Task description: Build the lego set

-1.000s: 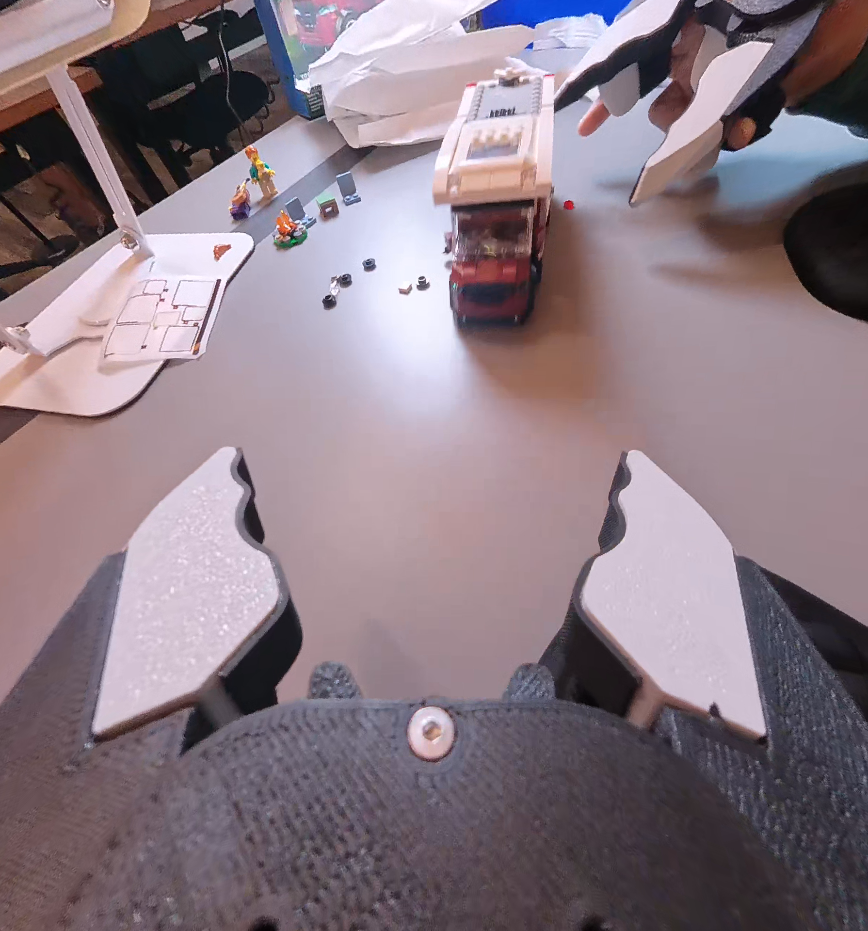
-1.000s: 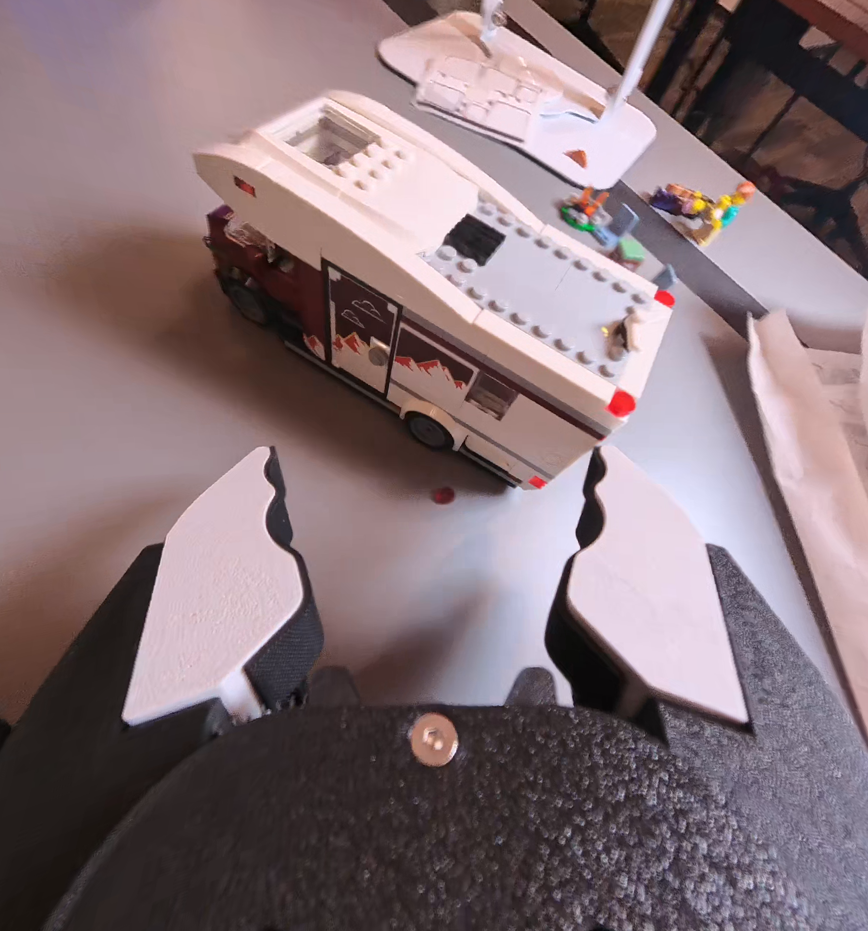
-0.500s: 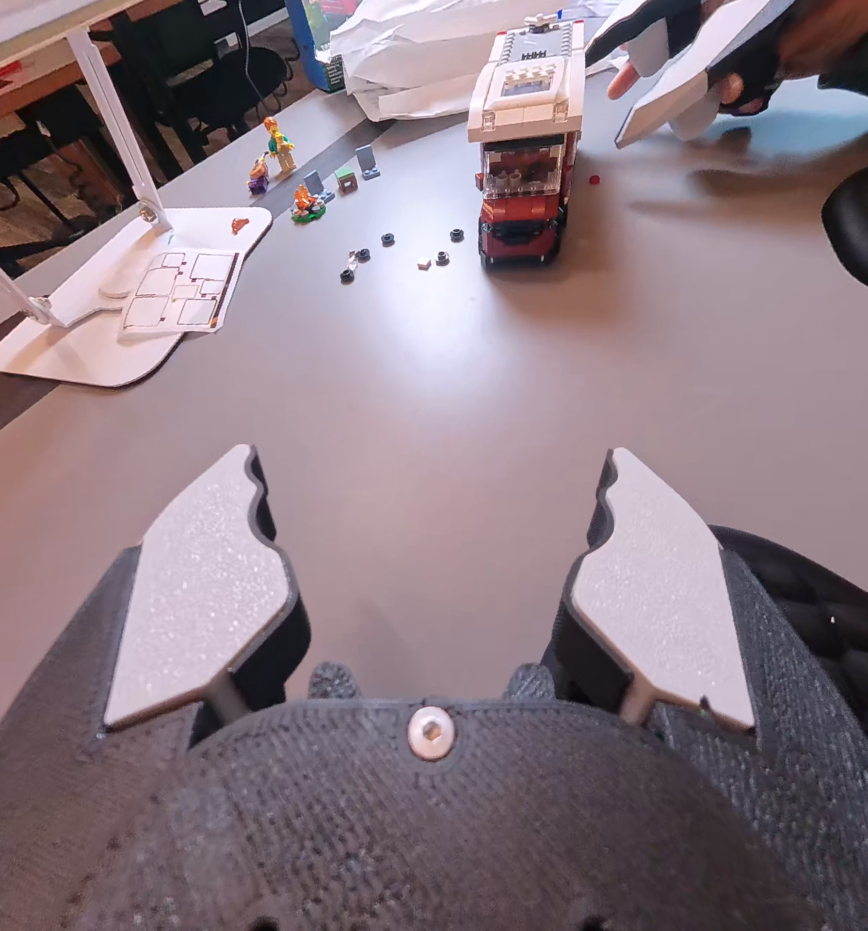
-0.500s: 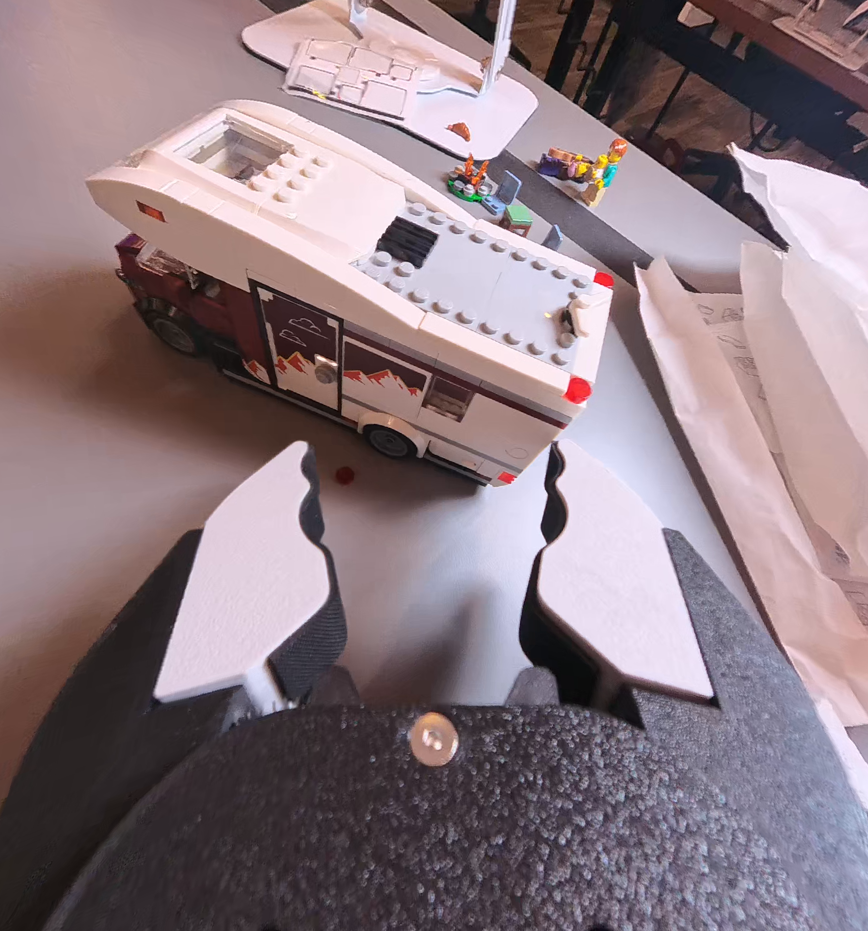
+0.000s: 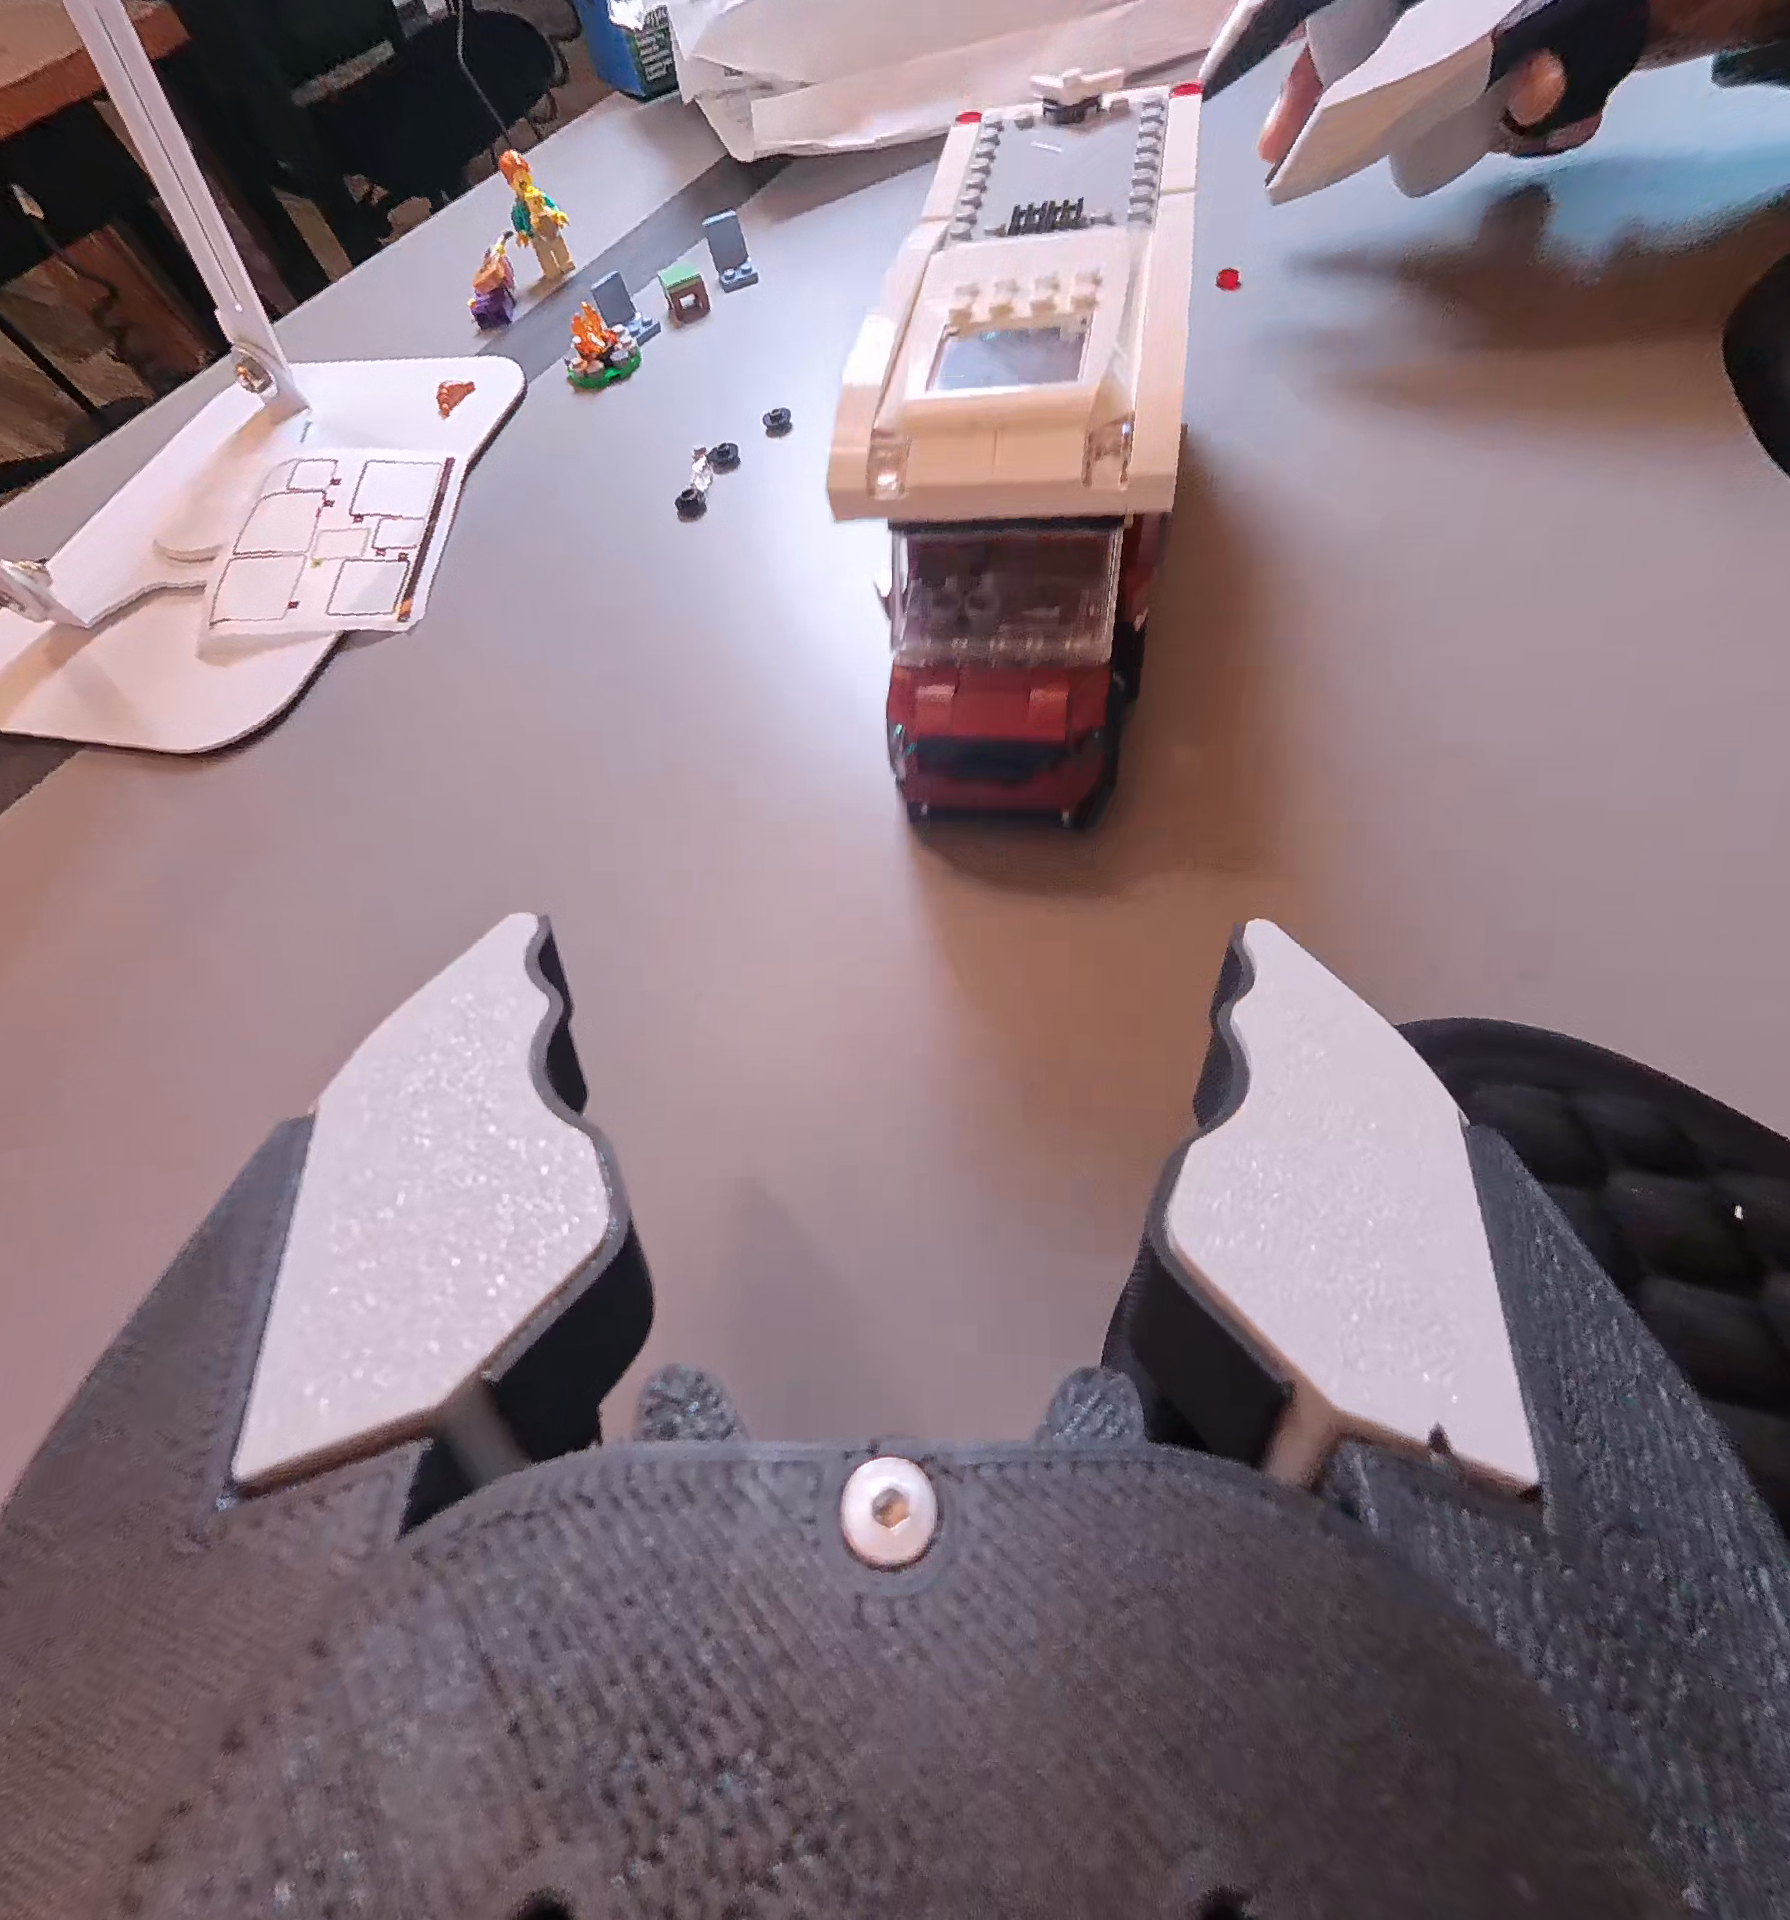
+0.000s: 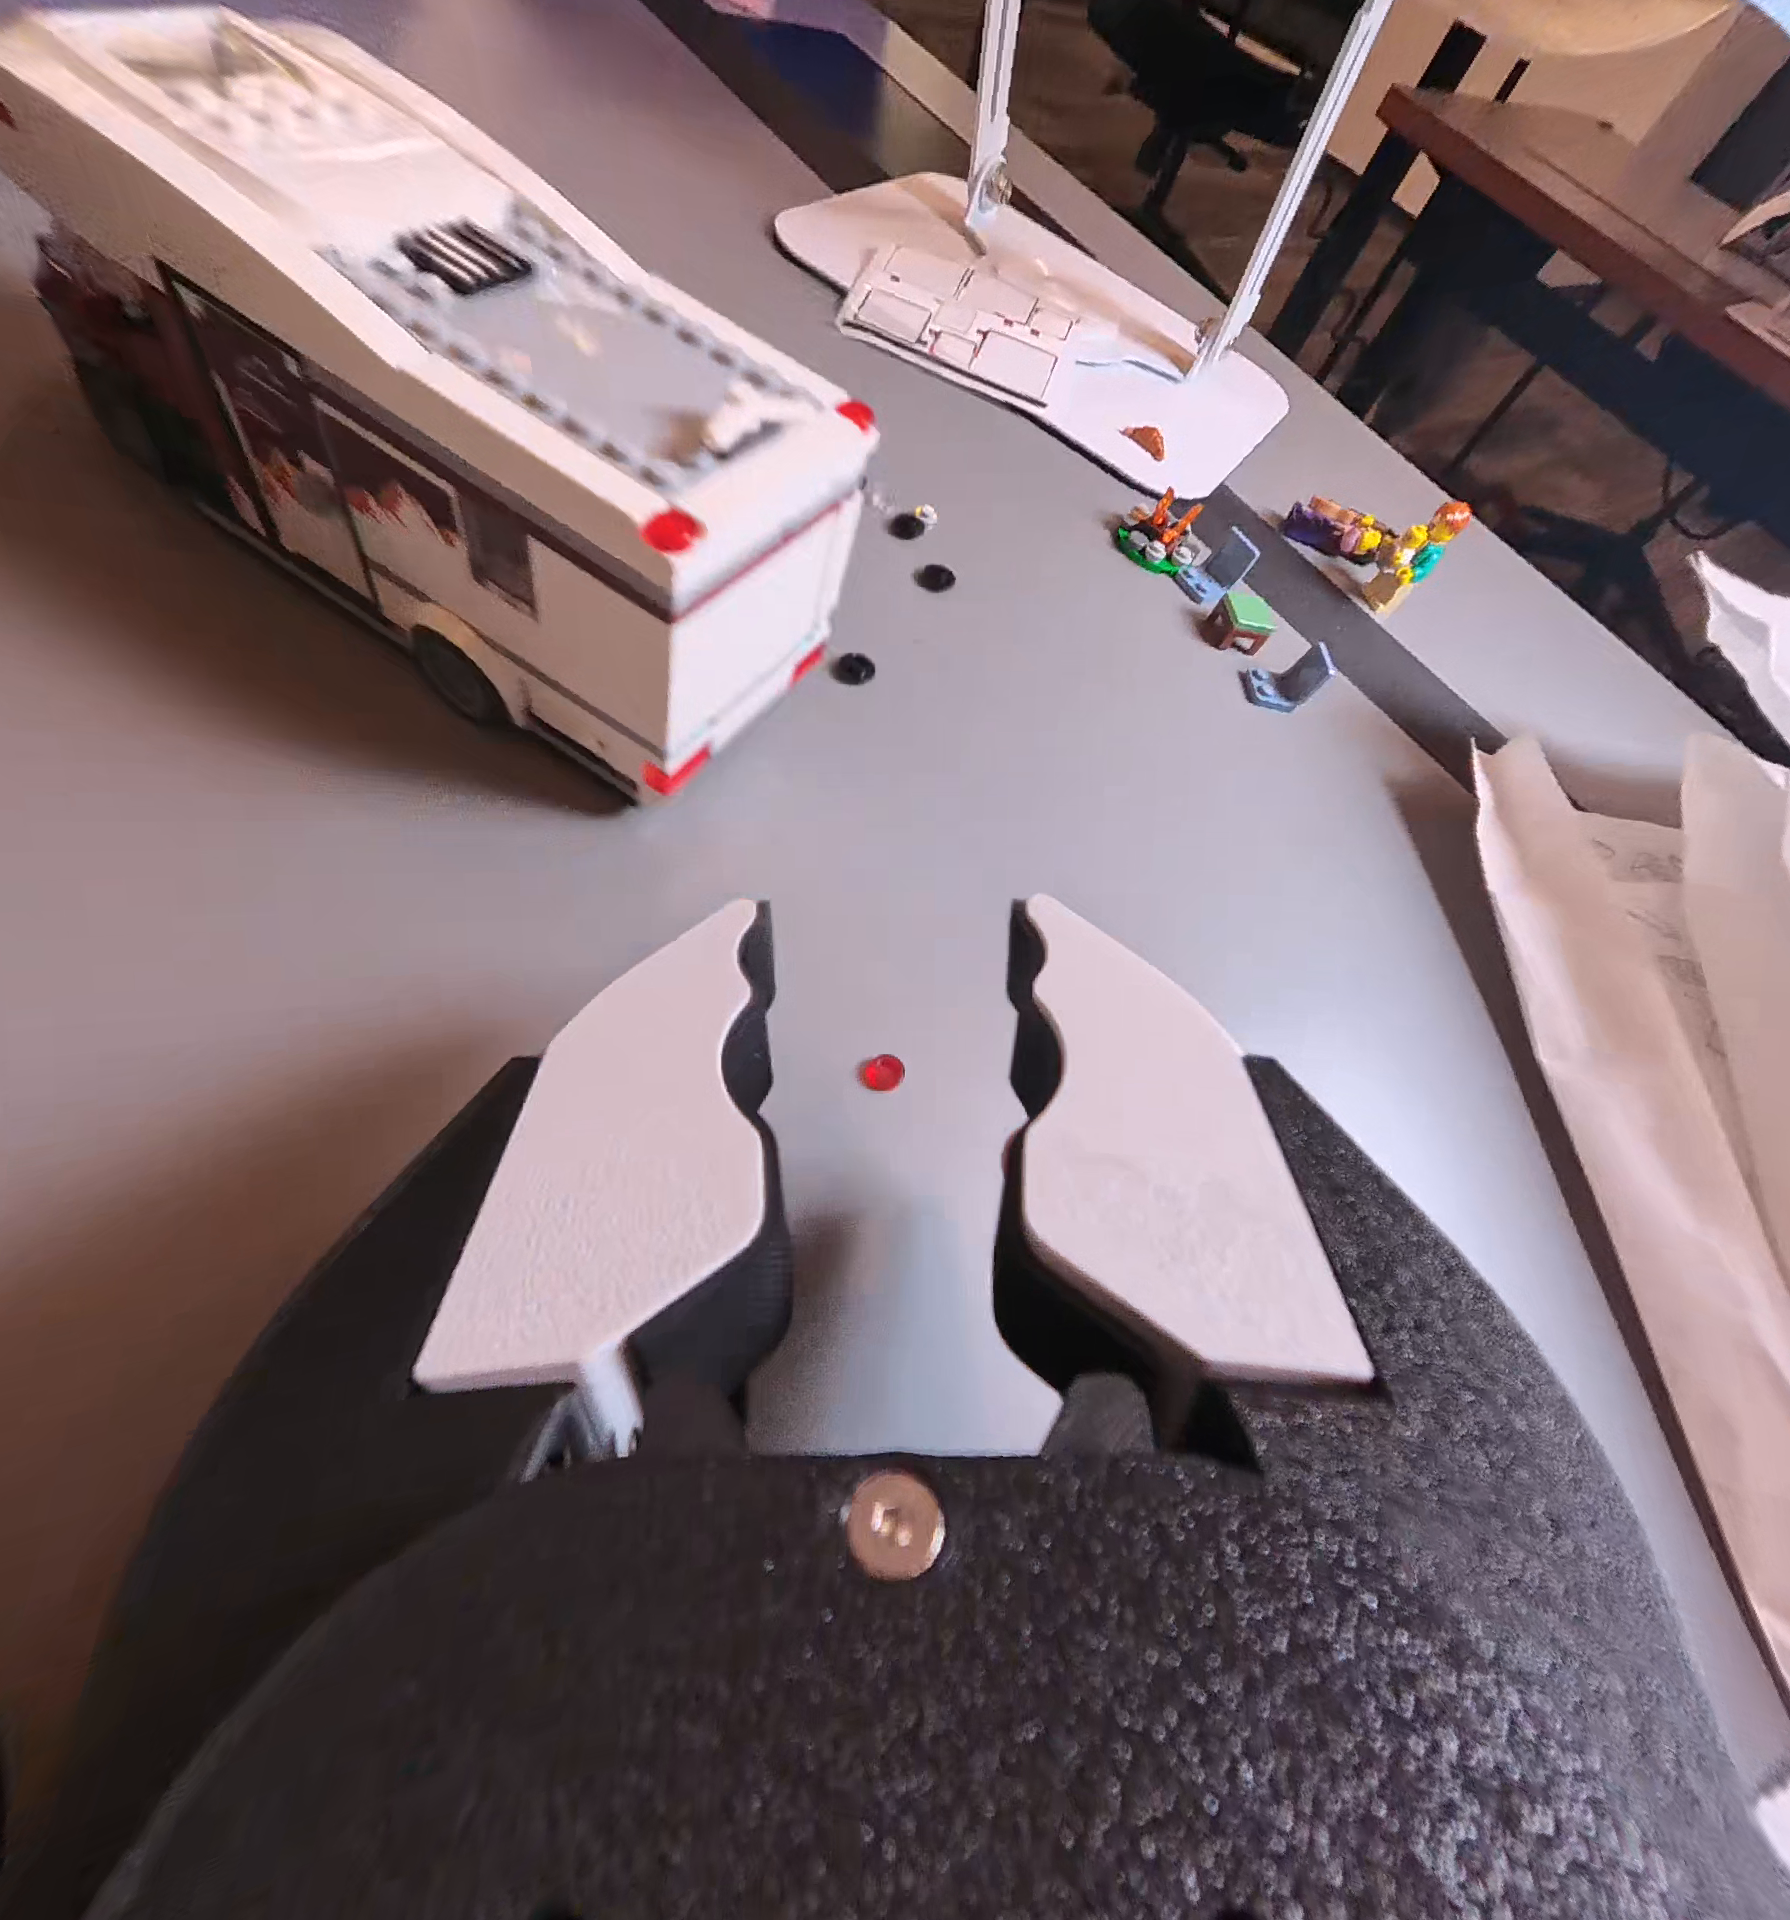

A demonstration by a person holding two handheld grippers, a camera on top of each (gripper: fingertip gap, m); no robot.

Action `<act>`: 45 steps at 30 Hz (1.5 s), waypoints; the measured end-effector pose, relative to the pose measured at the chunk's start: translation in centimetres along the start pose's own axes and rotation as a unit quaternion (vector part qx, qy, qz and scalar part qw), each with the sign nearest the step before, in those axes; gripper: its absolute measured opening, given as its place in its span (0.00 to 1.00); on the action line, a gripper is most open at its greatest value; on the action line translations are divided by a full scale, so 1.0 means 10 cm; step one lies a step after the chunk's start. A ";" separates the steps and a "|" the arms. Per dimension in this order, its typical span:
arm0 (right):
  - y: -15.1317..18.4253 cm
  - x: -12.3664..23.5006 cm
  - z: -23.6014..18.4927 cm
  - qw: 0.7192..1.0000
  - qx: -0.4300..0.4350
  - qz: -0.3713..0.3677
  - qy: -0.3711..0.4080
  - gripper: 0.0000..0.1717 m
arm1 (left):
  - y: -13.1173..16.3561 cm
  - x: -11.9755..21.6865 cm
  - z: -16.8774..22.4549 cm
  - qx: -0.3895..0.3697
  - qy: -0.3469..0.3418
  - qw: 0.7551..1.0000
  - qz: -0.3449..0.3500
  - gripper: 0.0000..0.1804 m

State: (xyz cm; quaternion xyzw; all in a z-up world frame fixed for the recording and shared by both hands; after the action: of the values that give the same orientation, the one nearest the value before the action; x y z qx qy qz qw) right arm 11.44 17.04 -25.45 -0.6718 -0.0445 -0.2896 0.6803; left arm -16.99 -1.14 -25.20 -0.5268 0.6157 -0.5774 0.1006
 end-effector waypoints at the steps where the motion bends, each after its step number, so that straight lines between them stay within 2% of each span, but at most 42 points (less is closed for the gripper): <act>1: 0.03 0.00 0.00 1.000 0.001 -0.007 0.000 0.25 | 0.01 -0.01 0.01 -0.001 0.002 1.000 -0.003 0.65; 6: 0.12 0.03 0.01 0.999 0.012 -0.040 0.002 0.25 | 0.04 -0.08 0.02 -0.001 0.007 1.000 -0.012 0.64; 9: 0.18 0.04 0.03 0.998 0.014 -0.062 0.005 0.19 | 0.06 -0.13 -0.01 -0.007 -0.002 1.000 -0.021 0.59; 11: 0.23 0.04 0.08 0.996 0.008 -0.086 0.012 0.17 | 0.09 -0.18 0.01 -0.019 0.008 0.999 -0.030 0.51; 13: 0.28 0.04 0.15 0.993 0.001 -0.117 0.016 0.14 | 0.07 -0.21 0.10 -0.030 0.048 0.998 -0.025 0.36; 22: 0.27 -0.10 0.14 0.974 -0.008 -0.215 -0.070 0.13 | 0.06 -0.23 0.08 -0.035 0.066 0.997 -0.028 0.36; 23: 0.27 -0.12 0.14 0.970 -0.003 -0.229 -0.074 0.13 | 0.06 -0.23 0.08 -0.035 0.065 0.997 -0.026 0.36; 25: 0.27 -0.13 0.14 0.963 0.001 -0.253 -0.092 0.04 | 0.07 -0.23 0.09 -0.034 0.063 0.997 -0.020 0.36; 27: 0.25 -0.16 0.14 0.958 0.003 -0.264 -0.110 0.03 | 0.07 -0.23 0.09 -0.034 0.063 0.997 -0.015 0.36; 30: 0.13 -0.33 0.17 0.962 0.014 -0.245 -0.120 0.00 | 0.08 -0.22 0.08 -0.033 0.069 0.997 -0.010 0.36; 33: -0.16 -0.63 0.23 0.976 0.016 -0.182 -0.117 0.00 | 0.08 -0.22 0.07 -0.033 0.077 0.996 -0.008 0.35; 38: -0.30 -1.04 0.25 0.969 0.042 -0.203 -0.133 0.10 | 0.07 -0.25 0.05 -0.038 0.091 0.995 -0.005 0.35; 42: -0.25 -0.77 0.21 0.940 0.049 -0.267 -0.206 0.13 | 0.07 -0.26 0.04 -0.039 0.100 0.994 0.002 0.35; 45: -0.03 -0.52 0.22 0.917 0.078 -0.327 -0.213 0.17 | 0.07 -0.27 0.03 -0.038 0.105 0.994 0.013 0.35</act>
State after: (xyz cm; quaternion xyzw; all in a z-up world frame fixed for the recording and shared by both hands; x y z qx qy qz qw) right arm 7.70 20.91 -27.33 -0.6104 -0.4283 -0.3416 0.5720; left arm -15.98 0.57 -27.20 -0.4588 0.6511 -0.6042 0.0233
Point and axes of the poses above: each gripper's, where its closed fingertips meet, x back along the fingers, y out of its underside, z = x × y across the jaws, the point moved 4 cm from there along x, back along the fingers, and after that the axes turned 11 degrees about -x, right-handed, at the moved point
